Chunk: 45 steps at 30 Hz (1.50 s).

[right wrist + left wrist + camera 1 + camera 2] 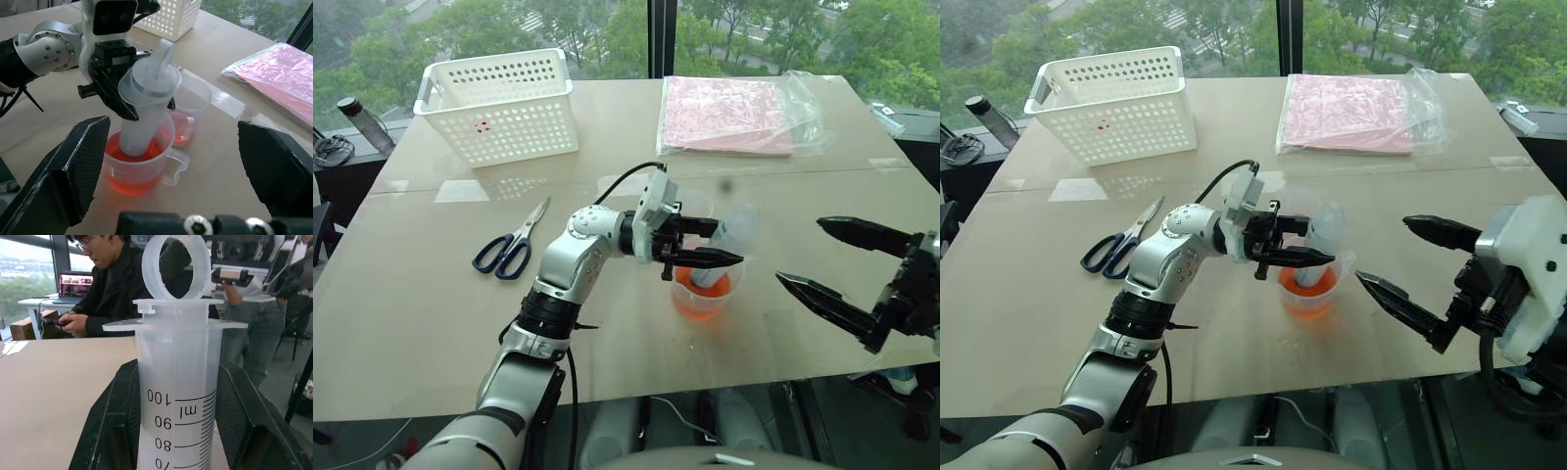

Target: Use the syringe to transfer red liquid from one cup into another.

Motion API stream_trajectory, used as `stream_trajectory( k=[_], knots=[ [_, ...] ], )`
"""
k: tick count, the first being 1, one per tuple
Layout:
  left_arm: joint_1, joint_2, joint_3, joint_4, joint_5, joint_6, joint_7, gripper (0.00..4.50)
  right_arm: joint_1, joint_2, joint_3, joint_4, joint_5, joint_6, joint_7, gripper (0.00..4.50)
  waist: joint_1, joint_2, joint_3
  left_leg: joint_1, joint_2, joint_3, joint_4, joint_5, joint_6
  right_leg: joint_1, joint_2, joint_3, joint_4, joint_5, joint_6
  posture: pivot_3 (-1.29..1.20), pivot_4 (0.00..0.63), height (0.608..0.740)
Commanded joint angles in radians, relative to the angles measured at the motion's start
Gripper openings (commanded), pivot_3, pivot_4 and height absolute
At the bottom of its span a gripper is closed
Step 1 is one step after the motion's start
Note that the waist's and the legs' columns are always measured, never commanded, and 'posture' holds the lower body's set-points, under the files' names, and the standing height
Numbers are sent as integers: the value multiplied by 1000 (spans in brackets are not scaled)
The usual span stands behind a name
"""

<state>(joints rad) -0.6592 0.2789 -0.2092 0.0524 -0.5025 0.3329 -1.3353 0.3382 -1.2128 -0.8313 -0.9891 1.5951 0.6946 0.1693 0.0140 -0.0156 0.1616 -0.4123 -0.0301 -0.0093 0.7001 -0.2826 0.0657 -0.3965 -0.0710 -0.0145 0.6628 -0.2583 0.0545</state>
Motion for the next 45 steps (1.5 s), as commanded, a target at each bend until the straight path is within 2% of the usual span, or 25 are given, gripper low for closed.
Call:
stream_trajectory(
  k=[1, 7, 9, 16, 18, 19, 24, 25, 26, 45],
  knots=[
    [-2, -5, -5, -11, 2, -38, -17, 1461, -66, -51, 69, 13, 45, -26, -47, 4500, 0, 0, 0, 0, 0, 0, 0, 0, 0, 0, 0, 0, 0, 0, 0, 0, 150, 740],
    [-8, -7, -15, -1, 12, -55, -32, 1461, -257, -120, 276, 97, 32, -37, -78, 4500, 1, 0, 0, 0, 0, 0, 0, 0, 0, 0, 0, -1, -1, 0, 0, 0, 150, 740],
    [-6, -5, -19, 0, 18, -61, -33, 1461, -334, -132, 330, 115, 65, -50, -93, 3966, 1, 0, 0, -1, 0, -1, 0, 0, 0, 0, -1, -1, -1, 0, 0, 0, 150, 740],
    [-3, -11, -29, 6, 32, -84, -27, 1461, -498, -114, 469, 144, 112, -43, -135, 3966, 1, 0, 0, -2, 0, -1, 0, 0, 0, -1, -1, -2, -2, 0, 0, 0, 150, 740],
    [-1, -13, -30, 6, 33, -87, -24, 1461, -523, -107, 496, 143, 115, -36, -141, 3022, 2, 1, 0, -2, 0, -1, 0, 0, 0, -1, -2, -1, -2, 0, 0, 0, 150, 740],
    [-1, -13, -31, 6, 33, -88, -23, 1461, -532, -104, 505, 143, 116, -33, -146, 2766, 1, 0, 0, -2, 0, -1, 0, 0, 0, -1, -2, -2, -2, 0, 0, 0, 150, 740],
    [3, -15, -30, 1, 33, -89, -16, 1461, -552, -81, 544, 138, 109, -25, -175, 506, 1, 1, 0, -2, 0, -1, 0, 0, 0, -1, -2, -2, -2, 0, 0, 0, 150, 740],
    [3, -15, -30, 1, 32, -88, -15, 1461, -551, -77, 546, 137, 108, -23, -177, 148, 1, 1, 0, -2, 0, -1, 0, 0, 0, -1, -2, -2, -2, 0, 0, 0, 150, 740],
    [4, -15, -29, 0, 31, -87, -15, 1461, -550, -74, 548, 136, 107, -21, -179, 45, 1, 1, 0, -2, 0, -1, 0, 0, 0, -1, -2, -2, -2, 0, 0, 0, 150, 740],
    [27, 21, -44, -4, 1, -10, -35, 1461, -669, -64, 546, 179, 29, 23, -72, 45, 1, 1, 0, -2, 0, -1, 0, 0, 1, -1, -2, -2, -2, 0, 0, 0, 150, 740]
  ],
)
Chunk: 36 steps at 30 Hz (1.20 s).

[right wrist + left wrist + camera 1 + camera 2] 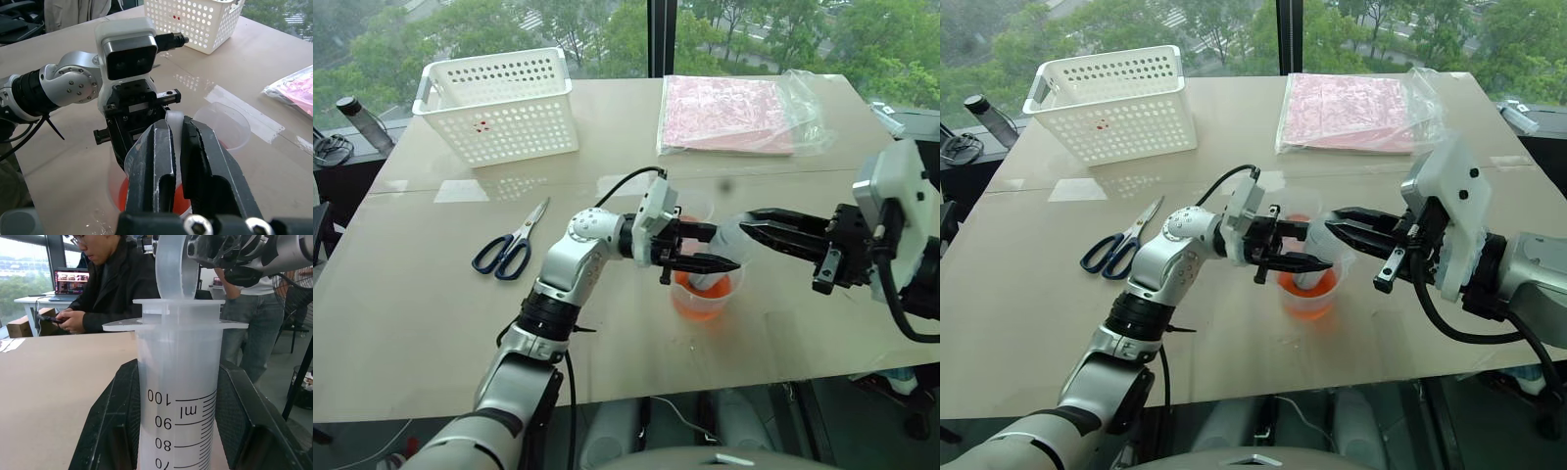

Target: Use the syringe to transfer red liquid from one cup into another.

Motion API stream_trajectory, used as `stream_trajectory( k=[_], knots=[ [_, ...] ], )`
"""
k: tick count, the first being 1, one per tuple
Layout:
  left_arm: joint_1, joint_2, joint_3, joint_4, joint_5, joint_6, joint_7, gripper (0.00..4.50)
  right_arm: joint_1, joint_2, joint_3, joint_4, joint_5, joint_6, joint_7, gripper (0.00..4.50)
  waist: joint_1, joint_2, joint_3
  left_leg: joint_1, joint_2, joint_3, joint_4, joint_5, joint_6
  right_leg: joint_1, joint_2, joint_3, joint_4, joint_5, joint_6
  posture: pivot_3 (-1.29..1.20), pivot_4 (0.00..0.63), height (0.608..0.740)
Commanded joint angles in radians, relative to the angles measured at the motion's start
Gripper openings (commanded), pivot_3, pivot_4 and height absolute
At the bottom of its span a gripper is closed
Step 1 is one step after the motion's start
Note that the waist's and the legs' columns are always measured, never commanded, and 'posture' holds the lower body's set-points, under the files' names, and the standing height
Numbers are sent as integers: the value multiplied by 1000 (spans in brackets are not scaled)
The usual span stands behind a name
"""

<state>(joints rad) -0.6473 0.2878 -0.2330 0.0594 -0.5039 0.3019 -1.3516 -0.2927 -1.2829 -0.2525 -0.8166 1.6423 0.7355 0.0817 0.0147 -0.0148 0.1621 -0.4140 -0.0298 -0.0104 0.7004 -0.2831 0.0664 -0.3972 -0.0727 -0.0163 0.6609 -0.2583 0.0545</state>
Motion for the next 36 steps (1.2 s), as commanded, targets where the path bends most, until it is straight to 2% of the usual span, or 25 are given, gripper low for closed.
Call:
stream_trajectory(
  k=[1, 11, 36],
  knots=[
    [15, 14, -23, -9, 4, 20, -21, 1461, -45, 7, -33, 8, -21, -15, 19, 45, 0, 0, 0, 0, 0, 0, 0, 0, 0, 0, 0, 0, 0, 0, 0, 0, 150, 740],
    [21, 27, -31, -18, 3, 37, -28, 1461, -114, 8, -66, 52, -12, 6, 44, 45, 0, 0, 0, 0, 0, 0, 0, 0, 0, -1, 0, 0, 0, 0, 0, 0, 150, 740],
    [32, 41, -39, -30, -7, 47, -36, 1461, -174, 4, -114, 103, 22, 34, 48, 45, 0, 1, 1, -1, 0, 0, 0, -1, 1, -1, -1, 0, -1, 0, 0, 0, 150, 740]
  ],
)
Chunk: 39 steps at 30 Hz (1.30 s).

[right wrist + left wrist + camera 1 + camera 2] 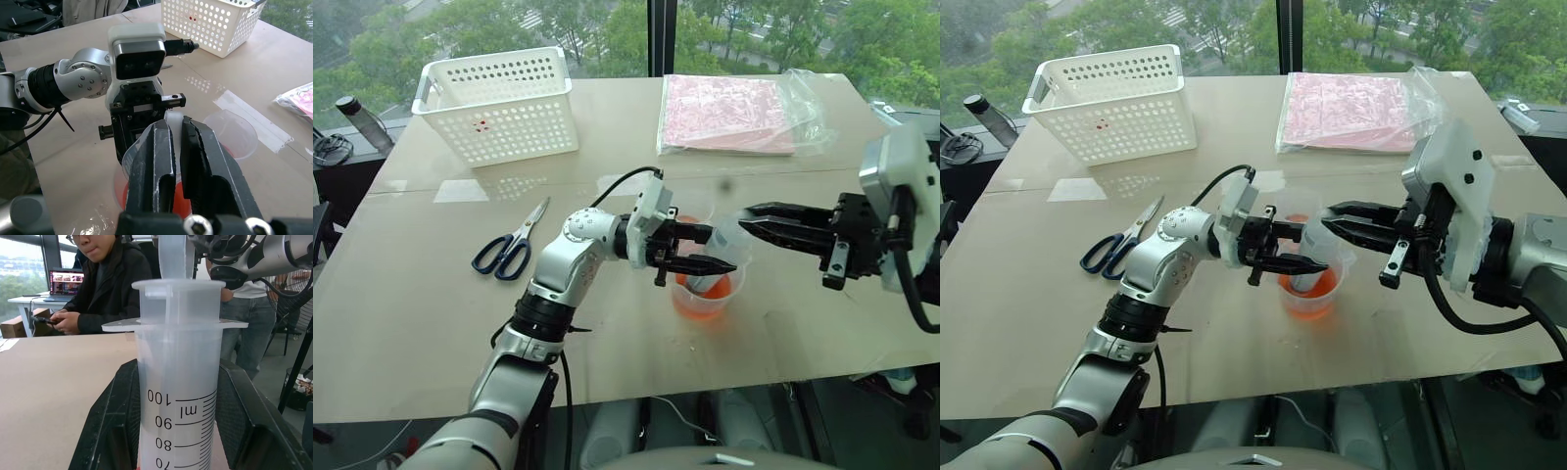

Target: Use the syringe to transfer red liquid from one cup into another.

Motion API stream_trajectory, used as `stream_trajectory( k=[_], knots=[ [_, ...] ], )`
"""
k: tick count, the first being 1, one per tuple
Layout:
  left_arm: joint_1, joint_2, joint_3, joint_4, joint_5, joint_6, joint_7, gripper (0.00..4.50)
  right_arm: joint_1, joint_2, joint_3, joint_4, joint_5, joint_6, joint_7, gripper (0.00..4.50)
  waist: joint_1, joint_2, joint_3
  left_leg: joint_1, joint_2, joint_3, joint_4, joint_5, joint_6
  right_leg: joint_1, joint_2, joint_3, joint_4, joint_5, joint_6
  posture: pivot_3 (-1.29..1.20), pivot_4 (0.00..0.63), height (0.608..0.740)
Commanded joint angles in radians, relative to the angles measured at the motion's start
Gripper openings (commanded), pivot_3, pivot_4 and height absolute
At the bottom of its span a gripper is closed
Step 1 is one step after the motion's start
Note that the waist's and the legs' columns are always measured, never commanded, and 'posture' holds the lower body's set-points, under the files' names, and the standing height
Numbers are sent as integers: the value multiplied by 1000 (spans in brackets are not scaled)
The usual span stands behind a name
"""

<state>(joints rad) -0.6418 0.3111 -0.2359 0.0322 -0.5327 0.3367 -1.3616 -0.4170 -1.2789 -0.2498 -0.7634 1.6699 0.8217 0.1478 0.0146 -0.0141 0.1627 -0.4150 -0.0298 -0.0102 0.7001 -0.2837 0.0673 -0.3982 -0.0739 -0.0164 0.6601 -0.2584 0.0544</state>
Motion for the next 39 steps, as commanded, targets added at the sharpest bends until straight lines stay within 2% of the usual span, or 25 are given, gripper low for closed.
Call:
stream_trajectory(
  k=[1, 19, 25, 30, 33, 34, 35, 39],
  knots=[
    [25, 18, -36, -2, 21, 11, -27, 1461, -51, -1, -118, 51, -6, -50, -16, 45, 0, 0, 0, 0, 0, 0, 0, 0, 0, 0, 0, 0, 0, 0, 0, 0, 150, 740],
    [23, 20, -36, 2, 18, 11, -28, 1461, -65, -9, -140, 59, 8, -42, -16, 45, 0, 1, 1, -1, 0, 0, 0, 0, 1, 0, 0, 0, -2, 0, 0, 0, 150, 740],
    [16, -3, -13, -3, -11, 16, -16, 1461, -13, 9, -128, 31, -41, -26, 10, 45, 0, 1, 1, -1, 0, 0, -1, 0, 1, 0, 0, 0, -2, 0, 0, 0, 150, 740],
    [5, -15, 12, -18, -40, 41, -8, 1461, 69, 51, -173, -5, -79, -22, 60, 2001, 3, 1, 1, -1, 0, 0, -1, -1, 1, 0, -1, -1, -2, 0, 0, 0, 150, 740],
    [-9, -20, 36, -27, -61, 66, 10, 1461, 176, 83, -296, -42, -117, -9, 107, 3344, 6, 1, 1, -1, 0, 0, -1, -1, 1, 0, -1, -1, -2, 0, 0, 0, 150, 740],
    [-15, -21, 46, -33, -71, 78, 18, 1461, 226, 97, -359, -57, -123, 1, 128, 4006, 3, 2, 1, -2, 0, 0, -1, -1, 2, 0, -1, -1, -2, 0, 0, 0, 150, 740],
    [-25, -27, 64, -44, -93, 106, 38, 1461, 291, 116, -443, -80, -122, 27, 160, 4364, 4, 2, 1, -2, 0, 0, -1, -1, 2, 0, -1, -1, -2, 0, 0, 0, 150, 740],
    [-94, -52, 147, -69, -192, 215, 136, 1461, 569, 246, -727, -182, -202, 61, 293, 4364, 16, 1, 1, -2, 0, -1, -1, -2, 4, 1, 0, -3, -3, 0, 1, 0, 150, 740]
  ],
)
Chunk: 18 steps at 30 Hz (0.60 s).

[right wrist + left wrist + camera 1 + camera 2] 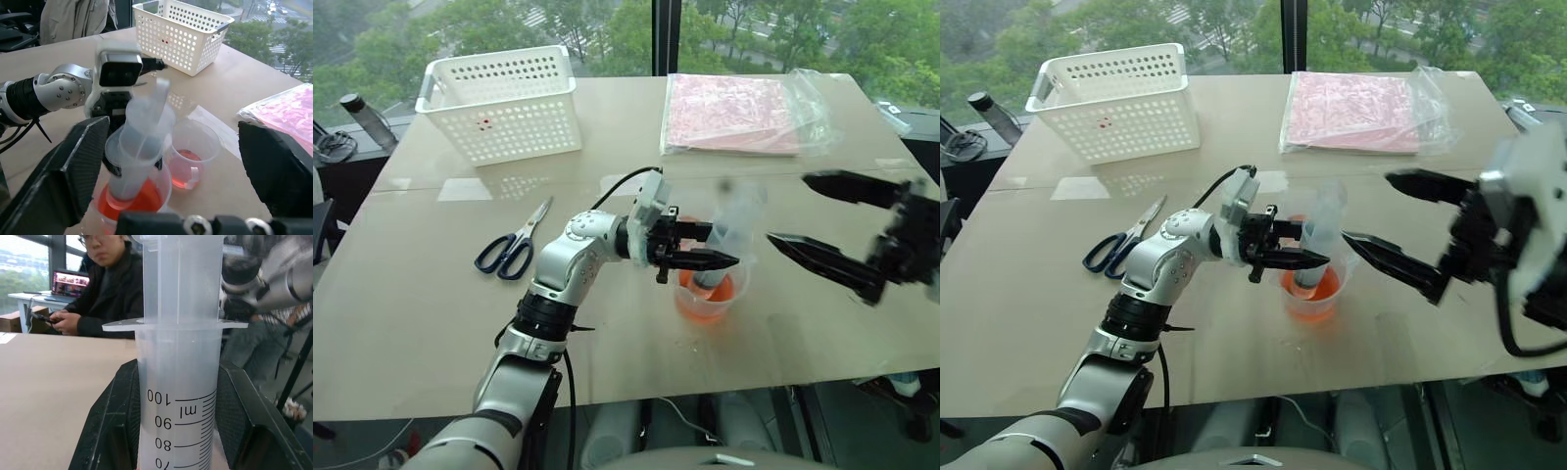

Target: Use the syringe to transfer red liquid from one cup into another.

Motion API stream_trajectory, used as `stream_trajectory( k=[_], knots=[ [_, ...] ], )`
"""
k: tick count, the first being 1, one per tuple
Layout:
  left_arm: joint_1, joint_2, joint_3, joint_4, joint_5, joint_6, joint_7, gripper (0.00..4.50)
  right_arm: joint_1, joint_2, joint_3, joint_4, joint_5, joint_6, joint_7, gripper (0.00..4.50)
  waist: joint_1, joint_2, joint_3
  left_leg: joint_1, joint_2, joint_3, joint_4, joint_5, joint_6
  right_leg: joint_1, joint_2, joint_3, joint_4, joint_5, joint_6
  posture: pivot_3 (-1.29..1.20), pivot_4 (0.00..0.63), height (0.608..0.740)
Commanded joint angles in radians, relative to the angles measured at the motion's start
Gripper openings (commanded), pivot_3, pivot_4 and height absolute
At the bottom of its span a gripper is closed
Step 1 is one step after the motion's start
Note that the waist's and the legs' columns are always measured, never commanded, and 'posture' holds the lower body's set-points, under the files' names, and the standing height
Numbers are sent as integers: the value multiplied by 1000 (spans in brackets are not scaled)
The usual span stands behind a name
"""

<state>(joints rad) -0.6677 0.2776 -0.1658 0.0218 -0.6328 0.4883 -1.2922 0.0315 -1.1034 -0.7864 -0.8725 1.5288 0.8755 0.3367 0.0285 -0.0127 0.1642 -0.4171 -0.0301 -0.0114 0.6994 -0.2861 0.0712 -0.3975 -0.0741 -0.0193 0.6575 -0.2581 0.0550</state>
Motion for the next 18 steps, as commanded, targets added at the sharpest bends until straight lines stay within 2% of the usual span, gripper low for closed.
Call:
stream_trajectory(
  k=[1, 5, 11, 14, 18],
  knots=[
    [-83, -23, 93, -60, -111, 85, 86, 1461, 173, 98, -234, -93, -91, 0, 144, 4364, 9, 0, 0, 0, 0, 0, 0, 0, 0, 0, 0, 0, 0, 0, 0, 0, 150, 740],
    [-156, -32, 150, -34, -162, 137, 136, 1461, 336, 198, -281, -137, -222, -71, 241, 4364, 5, 1, -1, 3, 0, 1, 0, -1, 2, 2, 2, 2, 1, 1, 2, 0, 150, 740],
    [-255, -58, 208, 64, -172, 134, 192, 1461, 399, 269, -208, -151, -312, -177, 280, 4364, -2, 1, 0, 4, 0, 1, 0, -1, 2, 2, 4, 4, 2, 1, 3, 0, 150, 740],
    [-339, -81, 230, 181, -116, 47, 221, 1461, 416, 287, -170, -158, -348, -217, 286, 4364, -2, 0, 0, 4, 0, 1, 1, 0, 1, 2, 4, 3, 3, 1, 3, 0, 150, 740],
    [-428, -102, 214, 372, 15, -154, 225, 1461, 395, 282, -102, -124, -421, -260, 285, 4364, -5, 0, 0, 4, -2, 2, 1, 2, -2, 2, 6, 4, 2, 1, 3, 0, 150, 740]
  ],
)
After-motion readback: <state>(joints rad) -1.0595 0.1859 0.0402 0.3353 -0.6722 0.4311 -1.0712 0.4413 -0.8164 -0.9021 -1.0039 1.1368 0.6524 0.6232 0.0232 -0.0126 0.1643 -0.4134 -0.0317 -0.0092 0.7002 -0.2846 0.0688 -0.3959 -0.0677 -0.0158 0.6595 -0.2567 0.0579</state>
